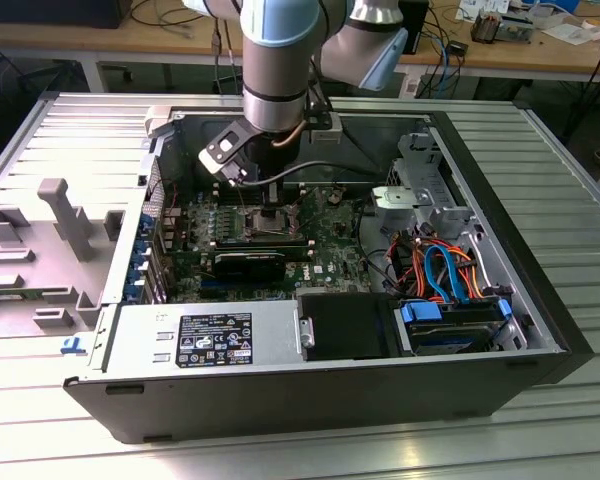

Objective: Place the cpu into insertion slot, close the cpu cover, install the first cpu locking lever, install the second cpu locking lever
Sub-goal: 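Place the cpu into insertion slot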

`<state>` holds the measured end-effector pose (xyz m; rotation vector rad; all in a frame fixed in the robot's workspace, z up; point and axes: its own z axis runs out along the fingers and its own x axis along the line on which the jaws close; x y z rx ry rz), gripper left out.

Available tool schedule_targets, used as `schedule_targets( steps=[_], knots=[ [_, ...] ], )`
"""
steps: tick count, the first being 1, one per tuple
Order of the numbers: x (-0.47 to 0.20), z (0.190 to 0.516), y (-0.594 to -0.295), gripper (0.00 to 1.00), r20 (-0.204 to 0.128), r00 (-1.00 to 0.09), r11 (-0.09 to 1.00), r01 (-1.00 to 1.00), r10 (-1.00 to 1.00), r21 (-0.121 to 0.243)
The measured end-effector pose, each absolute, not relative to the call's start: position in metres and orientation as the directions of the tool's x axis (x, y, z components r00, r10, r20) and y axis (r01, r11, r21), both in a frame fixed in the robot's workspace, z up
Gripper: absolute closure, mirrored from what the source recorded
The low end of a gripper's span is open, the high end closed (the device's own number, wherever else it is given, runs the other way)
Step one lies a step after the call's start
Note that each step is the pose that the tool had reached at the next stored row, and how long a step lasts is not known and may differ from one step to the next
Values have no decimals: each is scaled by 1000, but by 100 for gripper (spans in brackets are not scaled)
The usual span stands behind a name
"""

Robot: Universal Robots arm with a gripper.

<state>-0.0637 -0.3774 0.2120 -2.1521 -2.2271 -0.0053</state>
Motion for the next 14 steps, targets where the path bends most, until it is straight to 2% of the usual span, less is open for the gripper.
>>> schedule_targets(
  steps=[9,14],
  knots=[
    [-58,204,-377,89,33,-39,40,999,999,-37],
    [-57,218,-377,89,34,-39,40,999,999,-37]
  ],
)
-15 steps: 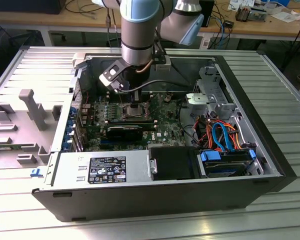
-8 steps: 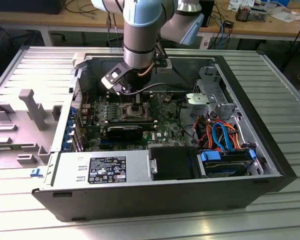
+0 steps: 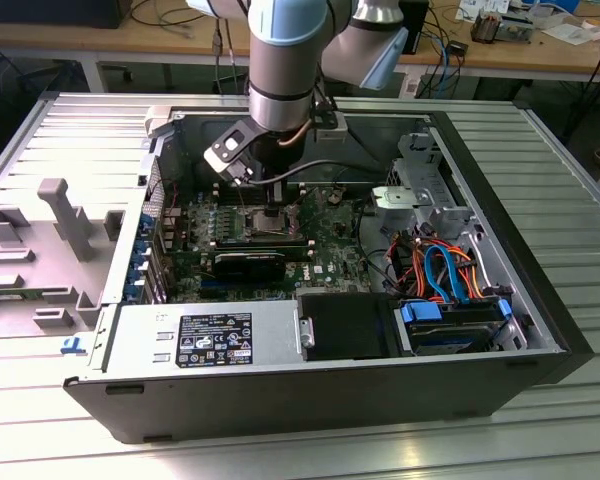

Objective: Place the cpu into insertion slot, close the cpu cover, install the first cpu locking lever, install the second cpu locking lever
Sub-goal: 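Place the cpu into insertion slot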

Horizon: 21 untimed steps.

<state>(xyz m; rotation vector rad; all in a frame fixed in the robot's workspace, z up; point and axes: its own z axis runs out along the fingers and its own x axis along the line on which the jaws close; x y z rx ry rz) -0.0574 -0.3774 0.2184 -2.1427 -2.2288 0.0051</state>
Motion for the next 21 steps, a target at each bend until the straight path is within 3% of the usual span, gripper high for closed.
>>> schedule_targets(
  steps=[11,18,21],
  knots=[
    [-53,255,-377,89,32,-39,40,998,999,-41],
    [-49,257,-377,89,30,-115,116,992,993,-47],
    [-44,256,-377,89,12,-115,116,991,993,-60]
  ],
)
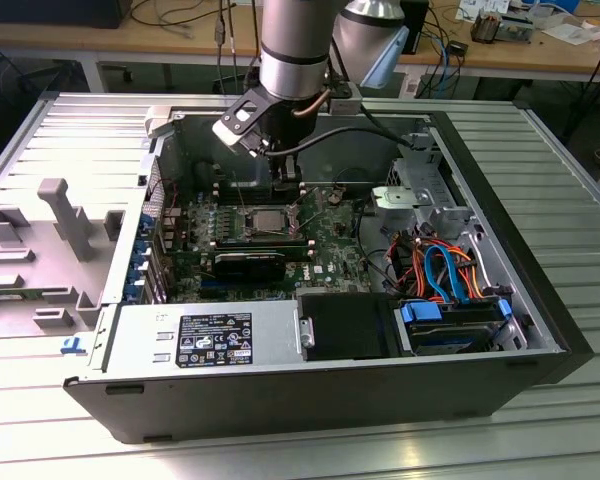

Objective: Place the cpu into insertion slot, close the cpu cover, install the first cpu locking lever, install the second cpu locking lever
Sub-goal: 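Place the cpu into insertion slot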

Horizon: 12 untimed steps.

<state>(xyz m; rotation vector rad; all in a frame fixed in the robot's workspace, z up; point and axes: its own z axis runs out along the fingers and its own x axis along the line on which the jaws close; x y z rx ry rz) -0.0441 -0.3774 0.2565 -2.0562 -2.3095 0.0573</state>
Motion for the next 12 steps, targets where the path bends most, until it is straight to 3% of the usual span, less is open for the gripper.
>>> schedule_targets(
  steps=[12],
  knots=[
    [-41,257,-377,89,9,-115,116,991,993,-68]
  ],
)
